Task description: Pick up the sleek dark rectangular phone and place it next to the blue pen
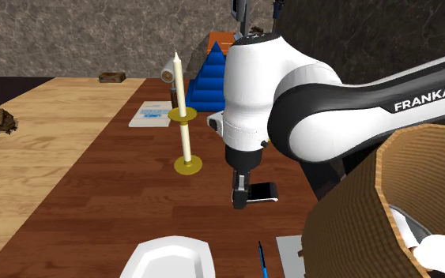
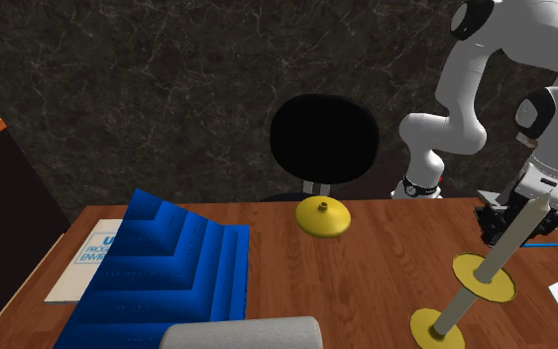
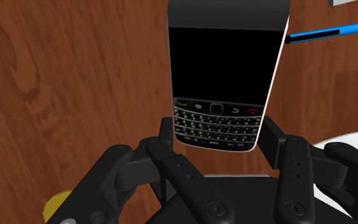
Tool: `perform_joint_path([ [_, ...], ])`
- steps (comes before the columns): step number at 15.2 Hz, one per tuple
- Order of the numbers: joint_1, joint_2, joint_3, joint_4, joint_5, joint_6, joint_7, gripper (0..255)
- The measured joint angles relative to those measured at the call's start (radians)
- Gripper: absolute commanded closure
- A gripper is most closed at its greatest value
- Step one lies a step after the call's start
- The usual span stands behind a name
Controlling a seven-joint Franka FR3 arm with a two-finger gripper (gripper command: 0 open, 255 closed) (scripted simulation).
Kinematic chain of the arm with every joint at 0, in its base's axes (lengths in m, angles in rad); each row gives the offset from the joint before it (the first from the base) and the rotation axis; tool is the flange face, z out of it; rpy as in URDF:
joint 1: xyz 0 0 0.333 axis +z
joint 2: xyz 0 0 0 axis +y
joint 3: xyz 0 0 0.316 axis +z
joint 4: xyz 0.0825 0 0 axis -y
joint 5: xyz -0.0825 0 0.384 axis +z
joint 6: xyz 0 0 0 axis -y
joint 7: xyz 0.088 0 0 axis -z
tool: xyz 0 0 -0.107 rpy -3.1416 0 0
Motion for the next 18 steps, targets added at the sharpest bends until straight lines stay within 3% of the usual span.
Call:
perform_joint_path([
  [12,-0.006,0.08,0.036,-0.103,-0.016,0.18,0.015,255],
  [18,-0.005,0.085,0.04,-0.11,-0.016,0.194,0.016,255],
])
